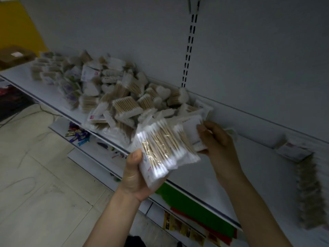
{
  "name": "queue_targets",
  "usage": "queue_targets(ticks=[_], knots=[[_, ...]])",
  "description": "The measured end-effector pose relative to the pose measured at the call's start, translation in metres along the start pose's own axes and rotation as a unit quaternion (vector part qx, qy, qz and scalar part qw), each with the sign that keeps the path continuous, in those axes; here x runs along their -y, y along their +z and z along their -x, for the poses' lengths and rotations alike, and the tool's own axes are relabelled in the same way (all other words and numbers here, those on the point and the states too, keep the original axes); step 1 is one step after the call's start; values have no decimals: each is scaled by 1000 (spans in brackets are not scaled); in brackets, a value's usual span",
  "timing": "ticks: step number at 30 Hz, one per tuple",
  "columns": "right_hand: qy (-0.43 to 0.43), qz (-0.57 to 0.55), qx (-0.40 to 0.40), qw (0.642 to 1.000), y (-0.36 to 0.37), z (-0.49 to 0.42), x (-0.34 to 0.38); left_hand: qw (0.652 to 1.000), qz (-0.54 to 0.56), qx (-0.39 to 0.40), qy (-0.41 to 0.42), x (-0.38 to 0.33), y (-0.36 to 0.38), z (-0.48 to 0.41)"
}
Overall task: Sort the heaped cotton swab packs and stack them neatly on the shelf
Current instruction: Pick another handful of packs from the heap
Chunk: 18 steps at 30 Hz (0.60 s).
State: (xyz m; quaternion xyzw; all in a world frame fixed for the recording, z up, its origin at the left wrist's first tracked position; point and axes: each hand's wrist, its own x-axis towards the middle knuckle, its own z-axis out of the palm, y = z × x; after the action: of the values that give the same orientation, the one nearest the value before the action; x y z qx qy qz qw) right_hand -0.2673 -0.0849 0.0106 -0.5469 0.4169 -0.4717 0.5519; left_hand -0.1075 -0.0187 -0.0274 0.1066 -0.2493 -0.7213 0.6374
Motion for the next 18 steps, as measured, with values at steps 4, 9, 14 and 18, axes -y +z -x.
queue_targets(ticks=[4,9,14,18], knots=[[0,34,40,999,7,3,-2,988,-8,-157,-4,-1,0,8],[34,74,112,990,25,-2,-4,973,-52,-222,-36,-17,6,22],[-16,137,142,980,69,-8,-2,979,-66,-191,2,-47,-3,30],[-33,165,185,968,109,-17,5,992,-64,-101,38,-84,-25,36]])
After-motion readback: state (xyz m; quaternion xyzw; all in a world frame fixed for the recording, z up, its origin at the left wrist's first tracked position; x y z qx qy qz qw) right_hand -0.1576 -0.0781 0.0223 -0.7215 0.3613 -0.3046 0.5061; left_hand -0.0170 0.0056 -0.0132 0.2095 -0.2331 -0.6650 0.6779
